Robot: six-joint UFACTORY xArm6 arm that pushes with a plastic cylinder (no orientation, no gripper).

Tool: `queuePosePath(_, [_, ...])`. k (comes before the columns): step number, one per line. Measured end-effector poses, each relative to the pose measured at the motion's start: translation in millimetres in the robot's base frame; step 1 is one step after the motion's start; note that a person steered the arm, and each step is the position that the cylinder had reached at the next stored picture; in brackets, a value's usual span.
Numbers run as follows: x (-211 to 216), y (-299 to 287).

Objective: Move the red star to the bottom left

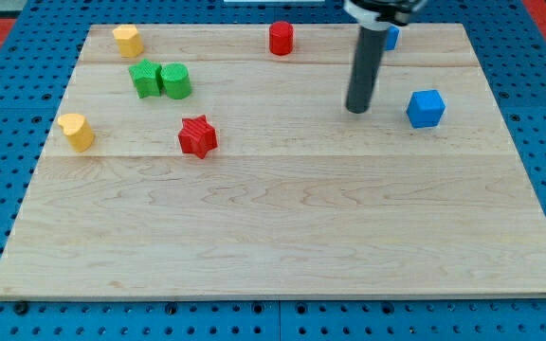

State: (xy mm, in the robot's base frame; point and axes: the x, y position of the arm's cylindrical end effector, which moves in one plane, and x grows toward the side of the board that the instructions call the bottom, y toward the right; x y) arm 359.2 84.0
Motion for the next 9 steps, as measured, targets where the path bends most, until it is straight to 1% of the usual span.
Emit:
queuePosePath(1, [3, -89])
queuePosePath(2, [22, -162])
queuePosePath(3, [57, -182])
queuePosePath(5, [62, -179])
queuePosePath(7, [132, -184])
queuePosePath(8, [113, -173])
queuePosePath(9, [89, -150])
